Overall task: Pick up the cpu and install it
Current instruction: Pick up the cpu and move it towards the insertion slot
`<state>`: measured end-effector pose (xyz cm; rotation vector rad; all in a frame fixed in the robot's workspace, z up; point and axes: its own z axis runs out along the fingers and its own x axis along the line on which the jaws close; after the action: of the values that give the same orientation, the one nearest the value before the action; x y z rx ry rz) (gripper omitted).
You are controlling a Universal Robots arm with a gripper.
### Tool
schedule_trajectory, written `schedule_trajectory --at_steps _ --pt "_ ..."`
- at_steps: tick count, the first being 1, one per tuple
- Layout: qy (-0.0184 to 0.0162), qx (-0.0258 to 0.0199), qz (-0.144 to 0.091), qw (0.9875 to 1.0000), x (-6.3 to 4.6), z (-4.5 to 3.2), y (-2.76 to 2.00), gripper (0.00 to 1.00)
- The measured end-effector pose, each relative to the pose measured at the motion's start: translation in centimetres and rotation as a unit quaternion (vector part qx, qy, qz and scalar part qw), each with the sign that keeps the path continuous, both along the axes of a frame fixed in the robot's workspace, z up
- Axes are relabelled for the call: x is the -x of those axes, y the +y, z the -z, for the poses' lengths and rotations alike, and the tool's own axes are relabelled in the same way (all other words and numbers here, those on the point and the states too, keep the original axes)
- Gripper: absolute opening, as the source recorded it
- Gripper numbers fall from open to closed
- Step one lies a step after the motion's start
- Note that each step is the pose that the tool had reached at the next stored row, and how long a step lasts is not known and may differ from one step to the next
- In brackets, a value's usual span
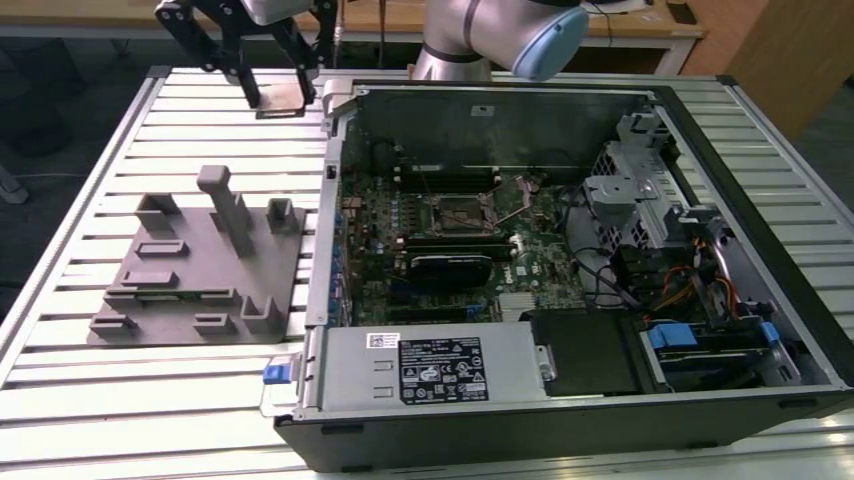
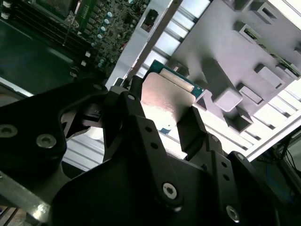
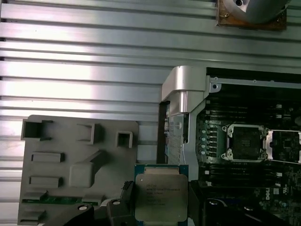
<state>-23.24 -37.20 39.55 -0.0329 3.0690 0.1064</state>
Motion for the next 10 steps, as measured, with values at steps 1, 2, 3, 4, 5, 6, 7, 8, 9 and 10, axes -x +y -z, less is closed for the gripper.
schedule_trajectory --at_steps 1,2,3,4,5,6,7,8,9,10 --pt "0.0000 0.0000 0.000 1.0000 -0.2 0.00 0.05 0.54" --pt "0.0000 0.0000 0.000 1.0000 -0.5 0.00 0.11 0.54" --pt "0.0000 0.0000 0.000 1.0000 -0.7 0.00 0.16 0.54" --pt "0.0000 0.0000 0.000 1.0000 -0.9 0.00 0.20 0.54" --pt "0.0001 0.0001 0.000 1.0000 -1.2 -0.01 0.25 0.54" --pt "0.0001 0.0001 0.000 1.0000 -1.4 -0.01 0.29 0.54" --pt "0.0001 0.0001 0.000 1.0000 -1.7 -0.01 0.33 0.54" --pt "0.0000 0.0000 0.000 1.0000 -2.0 0.00 0.38 0.54" --pt "0.0000 0.0000 0.000 1.0000 -2.3 0.00 0.42 0.54" --pt "0.0000 0.0000 0.000 1.0000 -2.6 0.00 0.46 0.54"
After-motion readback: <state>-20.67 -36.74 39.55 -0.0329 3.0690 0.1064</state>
